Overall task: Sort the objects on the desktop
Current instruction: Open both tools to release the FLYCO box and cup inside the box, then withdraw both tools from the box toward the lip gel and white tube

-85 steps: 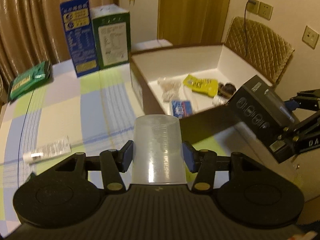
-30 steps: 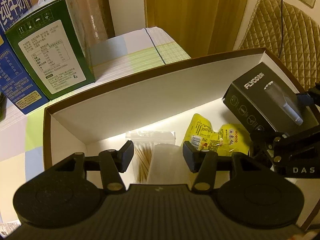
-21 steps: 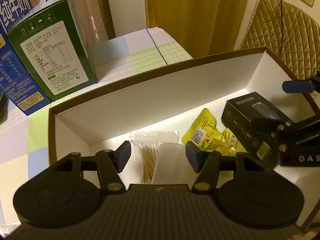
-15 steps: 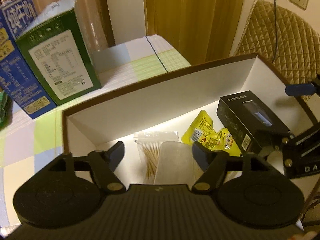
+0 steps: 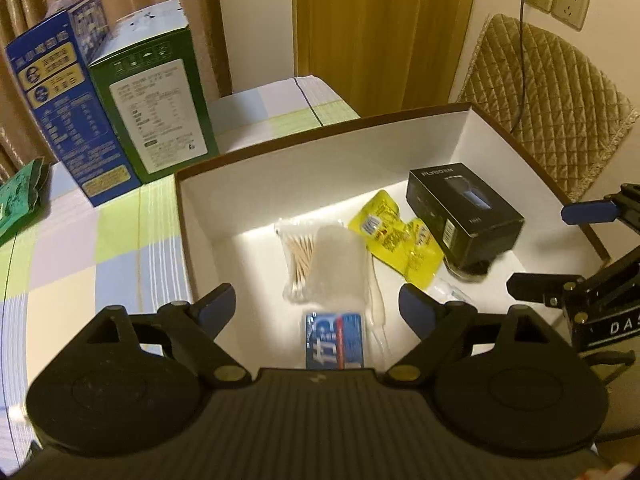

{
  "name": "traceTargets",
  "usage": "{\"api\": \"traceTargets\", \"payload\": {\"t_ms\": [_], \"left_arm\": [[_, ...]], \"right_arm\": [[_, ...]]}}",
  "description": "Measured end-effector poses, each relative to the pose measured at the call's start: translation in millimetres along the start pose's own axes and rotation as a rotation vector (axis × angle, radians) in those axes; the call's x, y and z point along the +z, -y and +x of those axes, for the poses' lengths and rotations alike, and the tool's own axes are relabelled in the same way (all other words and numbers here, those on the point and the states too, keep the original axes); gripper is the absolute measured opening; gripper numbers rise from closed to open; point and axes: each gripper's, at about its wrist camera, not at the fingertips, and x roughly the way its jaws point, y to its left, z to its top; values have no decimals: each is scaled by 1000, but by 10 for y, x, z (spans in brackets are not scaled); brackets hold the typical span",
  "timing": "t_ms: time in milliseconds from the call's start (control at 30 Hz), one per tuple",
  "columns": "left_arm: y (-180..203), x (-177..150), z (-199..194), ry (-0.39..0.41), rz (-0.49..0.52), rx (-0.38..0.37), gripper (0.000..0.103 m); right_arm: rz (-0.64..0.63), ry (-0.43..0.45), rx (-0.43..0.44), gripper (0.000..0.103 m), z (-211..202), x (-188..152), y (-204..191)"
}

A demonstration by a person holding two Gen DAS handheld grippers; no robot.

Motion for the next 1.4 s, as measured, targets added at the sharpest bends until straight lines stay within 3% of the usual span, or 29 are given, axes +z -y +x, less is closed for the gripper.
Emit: {"api": "traceTargets", "payload": {"t_ms": [533, 833, 1400], "left_arm": [[32, -580, -744, 46, -15, 4, 86], [-157, -1066, -1039, 23, -63, 16, 86], [-781, -1919, -1556, -26, -207, 148, 86]], "right_arm": [[-11, 26, 45, 101, -461, -332, -392], [-17, 1, 91, 101, -601, -647, -772], [-94, -61, 238, 101, -429, -869, -1664]]}}
